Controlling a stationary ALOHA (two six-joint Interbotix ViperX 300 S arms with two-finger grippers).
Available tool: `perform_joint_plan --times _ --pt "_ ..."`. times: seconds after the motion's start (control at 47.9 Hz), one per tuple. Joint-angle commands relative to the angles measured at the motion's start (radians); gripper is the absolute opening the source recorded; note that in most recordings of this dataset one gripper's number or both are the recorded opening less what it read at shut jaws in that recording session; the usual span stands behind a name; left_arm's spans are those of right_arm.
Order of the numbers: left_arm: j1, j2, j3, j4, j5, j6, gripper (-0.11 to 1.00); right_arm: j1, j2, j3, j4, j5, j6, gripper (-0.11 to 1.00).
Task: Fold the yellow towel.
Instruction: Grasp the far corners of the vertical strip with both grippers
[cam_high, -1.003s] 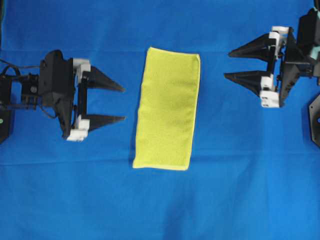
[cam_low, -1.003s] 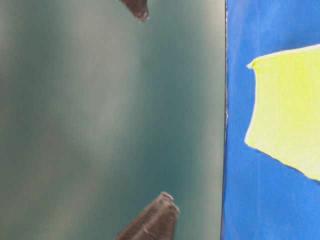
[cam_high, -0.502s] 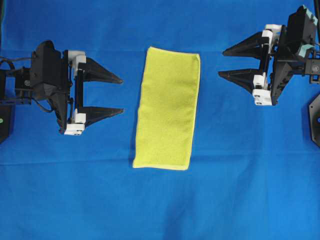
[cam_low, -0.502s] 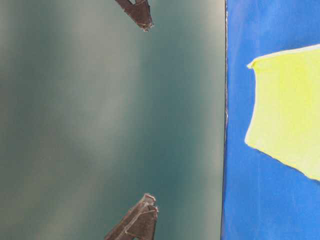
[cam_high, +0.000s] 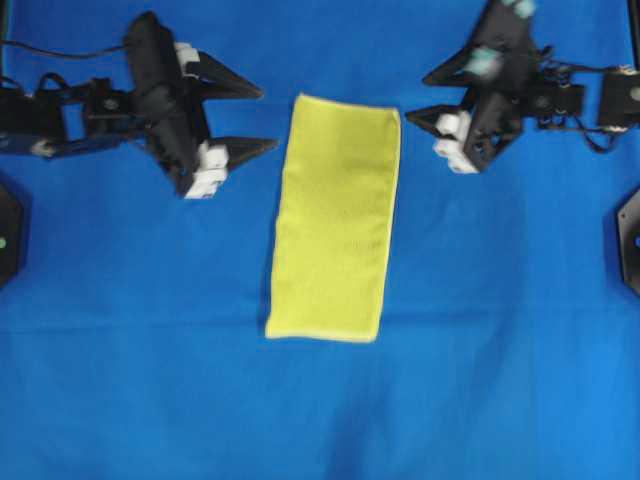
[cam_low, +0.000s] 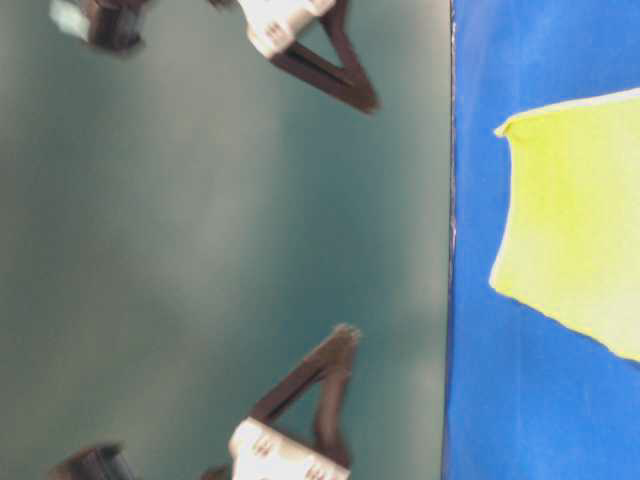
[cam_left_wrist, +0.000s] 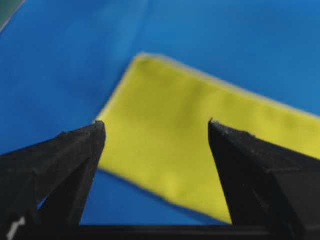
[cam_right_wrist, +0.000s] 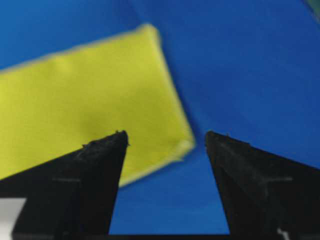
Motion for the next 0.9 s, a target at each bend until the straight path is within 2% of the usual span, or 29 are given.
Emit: perform_joint_plan --times 0.0,0.293,0.585,0.731,0.815,0.878 --pt "0.041 0.064 -0.057 0.000 0.006 0.003 0.79 -0.015 0.052 -0.051 -0.015 0.025 -0.003 0.65" --pt "0.104 0.302 -0.186 0.000 -0.002 0.006 0.79 -0.074 0.265 -0.094 -0.021 -0.051 -0.005 0.65" --pt "0.130 0.453 -0.250 0.000 -0.008 0.008 0.78 -0.086 0.337 -0.109 -0.023 -0.109 -0.005 0.65" --pt "0.144 0.462 -0.252 0.000 -0.021 0.008 0.68 -0.086 0.354 -0.110 -0.021 -0.112 -0.005 0.64" --pt "0.143 0.462 -0.252 0.000 -0.029 0.008 0.57 -0.086 0.368 -0.110 -0.021 -0.112 -0.005 0.59" --pt "0.138 0.462 -0.250 0.000 -0.032 0.008 0.46 -0.087 0.377 -0.109 -0.021 -0.114 -0.005 0.50"
